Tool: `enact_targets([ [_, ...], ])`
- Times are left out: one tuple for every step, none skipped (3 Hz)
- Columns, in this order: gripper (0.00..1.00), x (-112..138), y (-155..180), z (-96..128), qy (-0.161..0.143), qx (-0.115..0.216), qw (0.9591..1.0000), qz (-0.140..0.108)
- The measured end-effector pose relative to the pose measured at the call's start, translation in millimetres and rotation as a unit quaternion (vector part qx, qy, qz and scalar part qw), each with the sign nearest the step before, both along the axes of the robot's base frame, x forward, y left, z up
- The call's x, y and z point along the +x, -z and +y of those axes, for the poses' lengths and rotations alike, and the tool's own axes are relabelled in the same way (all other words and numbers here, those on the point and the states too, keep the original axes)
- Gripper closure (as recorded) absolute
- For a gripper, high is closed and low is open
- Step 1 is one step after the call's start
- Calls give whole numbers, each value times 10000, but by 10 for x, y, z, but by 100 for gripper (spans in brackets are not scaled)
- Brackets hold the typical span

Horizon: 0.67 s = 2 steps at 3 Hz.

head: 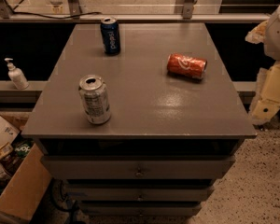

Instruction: Knock pepsi can over

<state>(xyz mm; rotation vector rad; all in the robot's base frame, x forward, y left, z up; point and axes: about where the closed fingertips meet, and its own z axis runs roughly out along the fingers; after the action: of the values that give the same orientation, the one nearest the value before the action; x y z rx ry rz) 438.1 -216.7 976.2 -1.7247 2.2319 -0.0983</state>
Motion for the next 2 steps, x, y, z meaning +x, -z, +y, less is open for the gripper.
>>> enact_targets([
  [0,0,0,0,0,0,10000,0],
  [0,11,-12,28,-47,71,10000,-49],
])
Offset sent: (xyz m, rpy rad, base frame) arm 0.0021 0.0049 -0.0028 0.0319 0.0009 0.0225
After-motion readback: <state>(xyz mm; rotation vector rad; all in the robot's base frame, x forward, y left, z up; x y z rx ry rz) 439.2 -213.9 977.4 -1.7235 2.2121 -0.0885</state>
